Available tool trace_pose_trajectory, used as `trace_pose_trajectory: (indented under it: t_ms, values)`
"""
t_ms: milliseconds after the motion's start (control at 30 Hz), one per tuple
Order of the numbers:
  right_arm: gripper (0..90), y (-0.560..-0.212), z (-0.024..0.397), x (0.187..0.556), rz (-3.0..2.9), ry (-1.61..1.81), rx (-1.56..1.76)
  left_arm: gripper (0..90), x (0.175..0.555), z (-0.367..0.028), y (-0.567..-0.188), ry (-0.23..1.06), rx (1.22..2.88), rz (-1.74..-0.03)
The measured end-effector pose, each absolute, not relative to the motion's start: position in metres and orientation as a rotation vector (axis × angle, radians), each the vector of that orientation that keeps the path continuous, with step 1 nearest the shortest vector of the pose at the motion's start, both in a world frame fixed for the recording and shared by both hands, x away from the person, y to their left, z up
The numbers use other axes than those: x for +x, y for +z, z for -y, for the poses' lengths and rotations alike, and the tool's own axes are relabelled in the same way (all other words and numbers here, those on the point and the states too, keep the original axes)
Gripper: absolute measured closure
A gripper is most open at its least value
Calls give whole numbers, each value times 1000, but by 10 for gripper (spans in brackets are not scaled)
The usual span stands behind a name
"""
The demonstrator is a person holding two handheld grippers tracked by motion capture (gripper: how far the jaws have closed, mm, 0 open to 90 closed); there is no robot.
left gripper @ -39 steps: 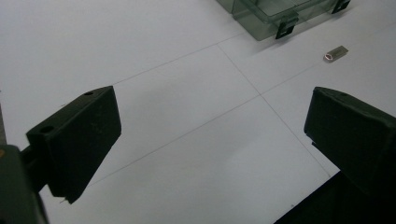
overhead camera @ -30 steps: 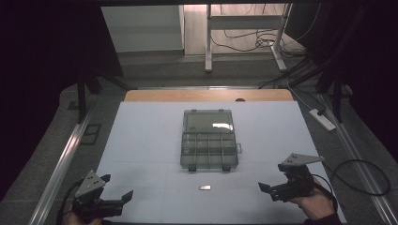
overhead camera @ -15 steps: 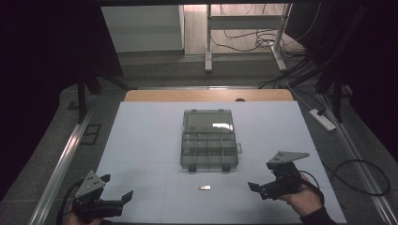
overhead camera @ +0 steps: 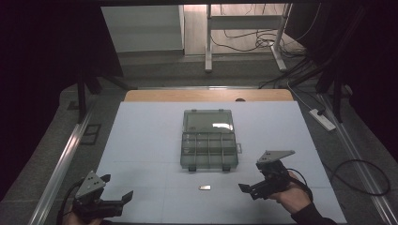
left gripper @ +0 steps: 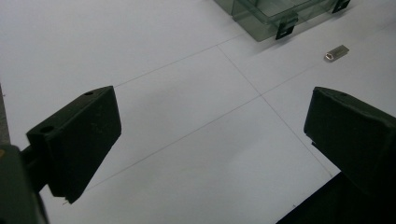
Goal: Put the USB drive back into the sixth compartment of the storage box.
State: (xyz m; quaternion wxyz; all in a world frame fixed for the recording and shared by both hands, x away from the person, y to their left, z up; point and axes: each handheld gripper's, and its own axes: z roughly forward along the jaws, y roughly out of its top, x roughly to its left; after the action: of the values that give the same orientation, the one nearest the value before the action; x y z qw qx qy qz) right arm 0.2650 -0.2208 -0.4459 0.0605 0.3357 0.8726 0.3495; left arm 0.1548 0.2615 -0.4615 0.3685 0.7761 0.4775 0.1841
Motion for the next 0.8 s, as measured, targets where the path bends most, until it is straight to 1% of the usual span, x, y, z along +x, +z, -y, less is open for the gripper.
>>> trace_pose_trajectory:
  t_ms: [433, 800]
  values:
    - [0, -451, 201, 268, -2698, 1050, 981, 44, 155, -262, -462, 469, 1989, -1225]
    - [0, -454, 181, 268, -2749, 977, 947, 44, 155, -262, -462, 468, 1986, -1223]
